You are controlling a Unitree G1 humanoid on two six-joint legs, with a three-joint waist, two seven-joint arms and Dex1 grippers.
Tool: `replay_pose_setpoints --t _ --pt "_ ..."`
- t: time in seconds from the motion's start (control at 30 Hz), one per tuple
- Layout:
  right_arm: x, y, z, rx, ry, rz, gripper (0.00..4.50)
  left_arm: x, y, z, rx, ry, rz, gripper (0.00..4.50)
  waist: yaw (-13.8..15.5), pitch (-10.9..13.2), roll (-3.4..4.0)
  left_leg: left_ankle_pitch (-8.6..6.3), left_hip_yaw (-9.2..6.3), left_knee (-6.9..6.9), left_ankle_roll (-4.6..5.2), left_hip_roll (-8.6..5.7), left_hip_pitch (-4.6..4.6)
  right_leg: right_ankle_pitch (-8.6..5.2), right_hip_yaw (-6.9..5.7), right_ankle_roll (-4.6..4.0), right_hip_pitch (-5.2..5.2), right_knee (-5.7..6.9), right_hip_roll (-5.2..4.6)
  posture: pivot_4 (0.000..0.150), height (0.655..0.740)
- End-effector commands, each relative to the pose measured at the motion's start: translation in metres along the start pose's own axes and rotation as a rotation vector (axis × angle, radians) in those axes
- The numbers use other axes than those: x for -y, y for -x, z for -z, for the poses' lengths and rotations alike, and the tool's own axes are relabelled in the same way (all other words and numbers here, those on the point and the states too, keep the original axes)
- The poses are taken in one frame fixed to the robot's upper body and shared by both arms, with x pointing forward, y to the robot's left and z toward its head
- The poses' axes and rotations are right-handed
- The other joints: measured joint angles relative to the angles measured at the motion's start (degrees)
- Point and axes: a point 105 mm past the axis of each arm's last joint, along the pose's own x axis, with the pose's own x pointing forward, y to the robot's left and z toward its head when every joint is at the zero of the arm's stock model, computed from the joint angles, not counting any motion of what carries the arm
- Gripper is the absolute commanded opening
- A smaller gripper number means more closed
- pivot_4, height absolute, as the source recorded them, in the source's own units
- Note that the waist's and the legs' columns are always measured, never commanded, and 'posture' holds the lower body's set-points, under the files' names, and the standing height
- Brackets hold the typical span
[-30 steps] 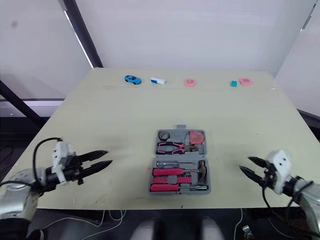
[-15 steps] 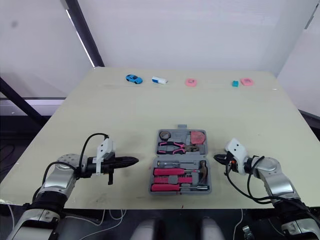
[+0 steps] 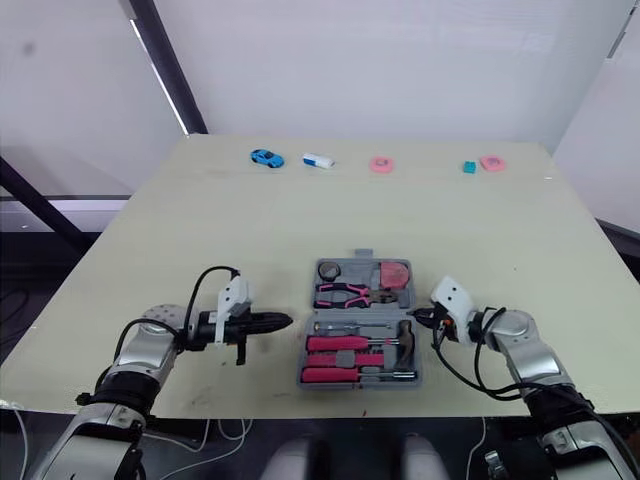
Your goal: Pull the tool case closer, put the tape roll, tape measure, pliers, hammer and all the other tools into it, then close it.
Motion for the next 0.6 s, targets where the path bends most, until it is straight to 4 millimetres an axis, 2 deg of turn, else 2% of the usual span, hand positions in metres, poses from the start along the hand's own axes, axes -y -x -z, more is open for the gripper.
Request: replay_pose_setpoints --t 0.03,0.33,0.6 --pt "0.000 -0.001 -0.012 0.033 0.037 -0.008 0.05 -0.005 -0.005 -0.005 0.019 -0.023 -0.019 0.00 0.0 0.0 0.00 0.00 -0.02 0.00 0.00 0.01 0.00 0.00 -0.01 0.00 0.00 0.01 0.02 0.150 0.7400" --pt "-0.005 -0.003 -0.011 0.032 0.040 -0.020 0.05 0.000 -0.020 0.003 0.011 -0.003 0.015 0.00 -0.1 0.0 0.00 0.00 -0.03 0.01 0.00 0.01 0.00 0.00 -0.01 0.00 0.00 0.02 0.03 0.150 0.7400" --pt "-0.008 -0.004 -0.012 0.035 0.040 -0.031 0.05 0.003 -0.032 0.001 0.032 -0.003 0.023 0.00 -0.1 0.0 0.00 0.00 -0.03 0.01 0.00 0.01 0.00 0.00 -0.01 0.00 0.00 0.02 0.04 0.150 0.7400"
